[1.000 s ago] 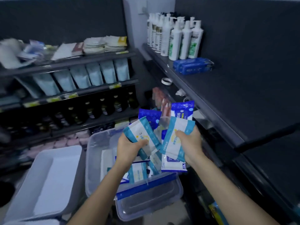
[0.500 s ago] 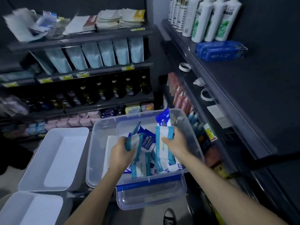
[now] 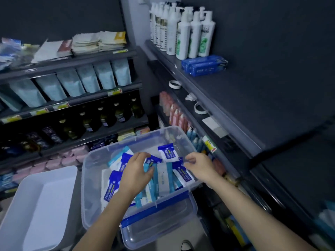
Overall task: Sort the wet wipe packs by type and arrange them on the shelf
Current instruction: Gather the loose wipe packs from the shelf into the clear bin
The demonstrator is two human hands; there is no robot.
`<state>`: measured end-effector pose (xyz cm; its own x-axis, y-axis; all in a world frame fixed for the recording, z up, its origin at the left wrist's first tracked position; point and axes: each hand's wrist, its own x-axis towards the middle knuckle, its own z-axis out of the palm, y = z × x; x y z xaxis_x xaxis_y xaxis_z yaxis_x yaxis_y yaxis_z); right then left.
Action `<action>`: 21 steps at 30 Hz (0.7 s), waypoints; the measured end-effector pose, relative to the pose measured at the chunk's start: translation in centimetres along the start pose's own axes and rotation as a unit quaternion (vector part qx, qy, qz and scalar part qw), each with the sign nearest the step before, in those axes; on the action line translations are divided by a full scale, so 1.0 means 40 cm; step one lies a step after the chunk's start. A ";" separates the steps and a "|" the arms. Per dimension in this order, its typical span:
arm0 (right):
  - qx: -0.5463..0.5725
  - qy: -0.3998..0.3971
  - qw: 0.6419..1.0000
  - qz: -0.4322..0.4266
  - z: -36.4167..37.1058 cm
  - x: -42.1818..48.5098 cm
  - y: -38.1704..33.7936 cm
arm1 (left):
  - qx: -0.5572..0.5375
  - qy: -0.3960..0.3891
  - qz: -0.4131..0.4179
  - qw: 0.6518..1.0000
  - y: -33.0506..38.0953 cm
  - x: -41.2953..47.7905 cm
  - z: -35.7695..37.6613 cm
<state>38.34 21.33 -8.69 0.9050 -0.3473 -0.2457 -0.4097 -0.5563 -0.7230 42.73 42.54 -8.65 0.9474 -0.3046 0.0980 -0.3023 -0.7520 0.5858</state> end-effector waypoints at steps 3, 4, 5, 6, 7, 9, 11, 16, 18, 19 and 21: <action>0.029 0.037 0.999 0.020 -0.057 -0.068 0.035 | -0.022 -0.028 0.049 0.998 0.059 -0.006 0.016; 0.035 0.054 0.998 0.026 -0.072 -0.090 0.053 | -0.027 -0.042 0.072 0.996 0.081 -0.009 0.025; 0.039 0.071 0.996 0.034 -0.089 -0.116 0.072 | -0.030 -0.057 0.100 0.993 0.103 -0.013 0.035; 0.042 0.087 0.994 0.043 -0.107 -0.146 0.090 | -0.028 -0.073 0.128 0.989 0.129 -0.018 0.045; 0.039 0.102 0.993 0.054 -0.124 -0.179 0.109 | -0.020 -0.087 0.158 0.983 0.156 -0.023 0.057; 0.029 0.137 0.988 0.069 -0.159 -0.248 0.151 | -0.012 -0.111 0.215 0.970 0.212 -0.035 0.083; 0.025 0.164 0.982 0.090 -0.195 -0.323 0.195 | -0.024 -0.134 0.258 0.957 0.273 -0.051 0.110; 0.038 0.251 0.952 0.169 -0.304 -0.509 0.291 | -0.067 -0.203 0.337 0.917 0.445 -0.111 0.183; 0.044 0.282 0.939 0.191 -0.352 -0.584 0.324 | -0.081 -0.220 0.357 0.904 0.515 -0.143 0.213; 0.043 0.295 0.933 0.202 -0.374 -0.620 0.343 | -0.091 -0.229 0.365 0.898 0.549 -0.160 0.226; 0.032 0.325 0.918 0.223 -0.416 -0.691 0.380 | -0.106 -0.243 0.387 0.883 0.613 -0.193 0.254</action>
<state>5.19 9.93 -2.14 0.3807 -0.9188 -0.1048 -0.6966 -0.2103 -0.6860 26.94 20.51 -3.23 0.2934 -0.9331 0.2078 -0.7643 -0.0984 0.6373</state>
